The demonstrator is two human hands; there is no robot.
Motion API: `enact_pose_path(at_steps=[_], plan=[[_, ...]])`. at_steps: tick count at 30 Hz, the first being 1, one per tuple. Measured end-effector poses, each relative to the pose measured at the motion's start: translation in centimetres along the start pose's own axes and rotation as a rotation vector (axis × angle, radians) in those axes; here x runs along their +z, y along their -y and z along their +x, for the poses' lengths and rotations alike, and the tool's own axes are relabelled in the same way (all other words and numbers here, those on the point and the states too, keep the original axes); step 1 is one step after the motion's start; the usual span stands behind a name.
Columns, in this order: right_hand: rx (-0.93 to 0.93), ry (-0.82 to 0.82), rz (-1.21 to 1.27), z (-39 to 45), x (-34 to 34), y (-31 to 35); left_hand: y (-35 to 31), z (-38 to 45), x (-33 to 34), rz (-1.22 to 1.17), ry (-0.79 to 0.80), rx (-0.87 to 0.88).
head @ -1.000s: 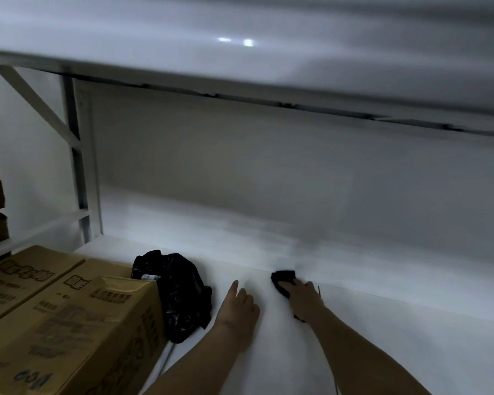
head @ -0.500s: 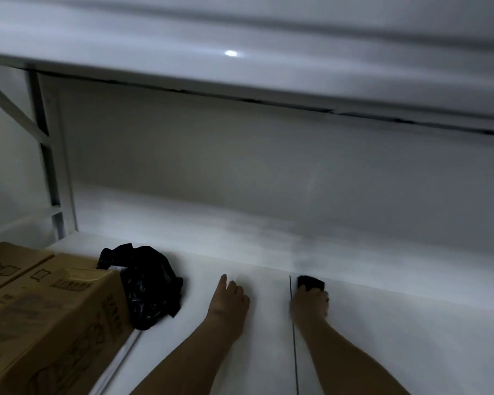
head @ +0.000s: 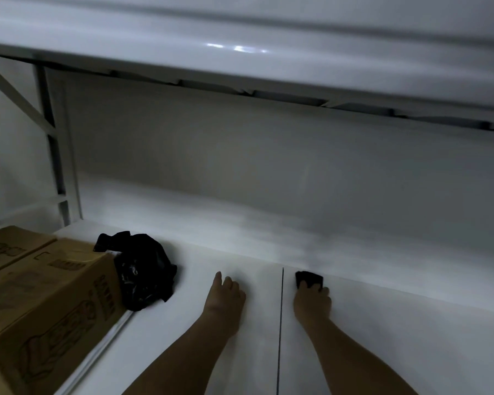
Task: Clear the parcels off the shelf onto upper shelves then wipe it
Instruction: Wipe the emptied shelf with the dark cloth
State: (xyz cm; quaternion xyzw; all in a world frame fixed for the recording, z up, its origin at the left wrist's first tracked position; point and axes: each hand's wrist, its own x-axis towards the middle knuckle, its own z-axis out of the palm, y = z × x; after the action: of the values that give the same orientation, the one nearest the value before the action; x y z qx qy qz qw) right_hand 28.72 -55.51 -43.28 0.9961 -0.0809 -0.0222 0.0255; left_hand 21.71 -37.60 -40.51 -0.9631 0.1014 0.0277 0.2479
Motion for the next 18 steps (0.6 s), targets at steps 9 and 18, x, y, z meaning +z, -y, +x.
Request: enact_pose_path(at_steps=[9, 18], plan=[[-0.488, 0.017, 0.001, -2.1, -0.3, 7.0, 0.6, -0.7, 0.1, 0.008, 0.058, 0.008], [0.068, 0.067, -0.018, -1.9, -0.8, 3.8, 3.7, -0.6, 1.2, 0.122, 0.091, 0.057]])
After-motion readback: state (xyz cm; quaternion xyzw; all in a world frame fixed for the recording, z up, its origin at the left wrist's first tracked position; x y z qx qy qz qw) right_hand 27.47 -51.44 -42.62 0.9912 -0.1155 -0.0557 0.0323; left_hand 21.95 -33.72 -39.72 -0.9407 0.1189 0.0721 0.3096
